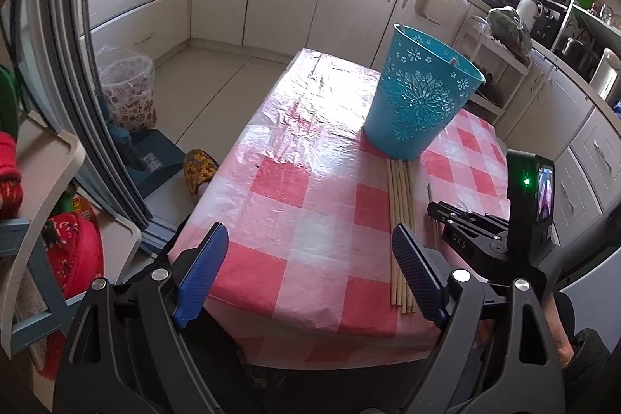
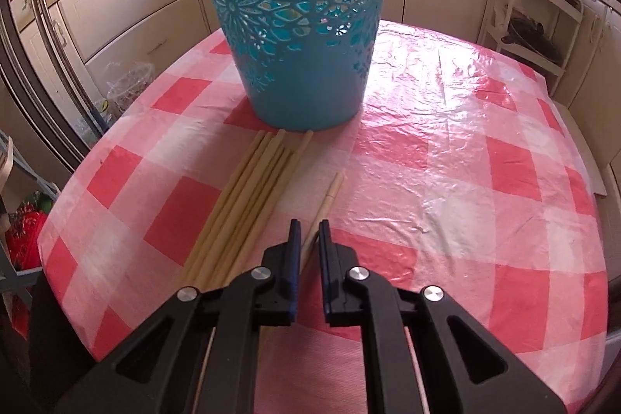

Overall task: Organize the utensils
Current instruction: 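Grasp a wooden stick with the right gripper while the left gripper grasps another stick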

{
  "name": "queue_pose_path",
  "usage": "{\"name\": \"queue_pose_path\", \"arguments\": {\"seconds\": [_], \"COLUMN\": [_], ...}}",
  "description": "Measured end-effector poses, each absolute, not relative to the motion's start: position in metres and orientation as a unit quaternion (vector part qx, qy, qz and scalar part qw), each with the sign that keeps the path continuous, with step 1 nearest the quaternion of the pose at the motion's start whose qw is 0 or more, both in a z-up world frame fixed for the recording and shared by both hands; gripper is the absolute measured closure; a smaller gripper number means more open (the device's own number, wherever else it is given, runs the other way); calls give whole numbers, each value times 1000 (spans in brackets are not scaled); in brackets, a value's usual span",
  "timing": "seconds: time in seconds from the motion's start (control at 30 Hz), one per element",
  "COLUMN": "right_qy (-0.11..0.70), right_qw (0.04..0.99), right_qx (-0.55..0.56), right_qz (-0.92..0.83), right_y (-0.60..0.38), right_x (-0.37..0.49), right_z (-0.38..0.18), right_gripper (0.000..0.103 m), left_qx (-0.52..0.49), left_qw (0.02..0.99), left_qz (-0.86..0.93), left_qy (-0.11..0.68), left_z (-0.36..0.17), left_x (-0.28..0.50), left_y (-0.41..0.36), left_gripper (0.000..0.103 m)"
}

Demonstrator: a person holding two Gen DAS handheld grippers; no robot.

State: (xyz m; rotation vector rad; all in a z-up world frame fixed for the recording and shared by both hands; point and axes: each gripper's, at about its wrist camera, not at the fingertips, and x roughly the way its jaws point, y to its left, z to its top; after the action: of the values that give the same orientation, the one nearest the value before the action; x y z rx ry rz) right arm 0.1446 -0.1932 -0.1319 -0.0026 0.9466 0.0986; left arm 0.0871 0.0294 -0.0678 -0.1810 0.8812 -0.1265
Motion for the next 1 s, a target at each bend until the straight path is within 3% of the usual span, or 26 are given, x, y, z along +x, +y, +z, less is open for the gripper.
{"name": "queue_pose_path", "arguments": {"seconds": [0.43, 1.0], "right_qy": [438, 434], "right_qw": [895, 890], "right_qx": [58, 107], "right_qz": [63, 85], "right_y": [-246, -265], "right_x": [124, 127], "right_z": [-133, -134], "right_gripper": [95, 94], "left_qx": [-11, 48], "left_qw": [871, 860], "left_qz": [-73, -54], "left_qy": [486, 506], "left_z": [-126, -148], "left_x": [190, 221], "left_y": [-51, -76], "left_gripper": [21, 22]}}
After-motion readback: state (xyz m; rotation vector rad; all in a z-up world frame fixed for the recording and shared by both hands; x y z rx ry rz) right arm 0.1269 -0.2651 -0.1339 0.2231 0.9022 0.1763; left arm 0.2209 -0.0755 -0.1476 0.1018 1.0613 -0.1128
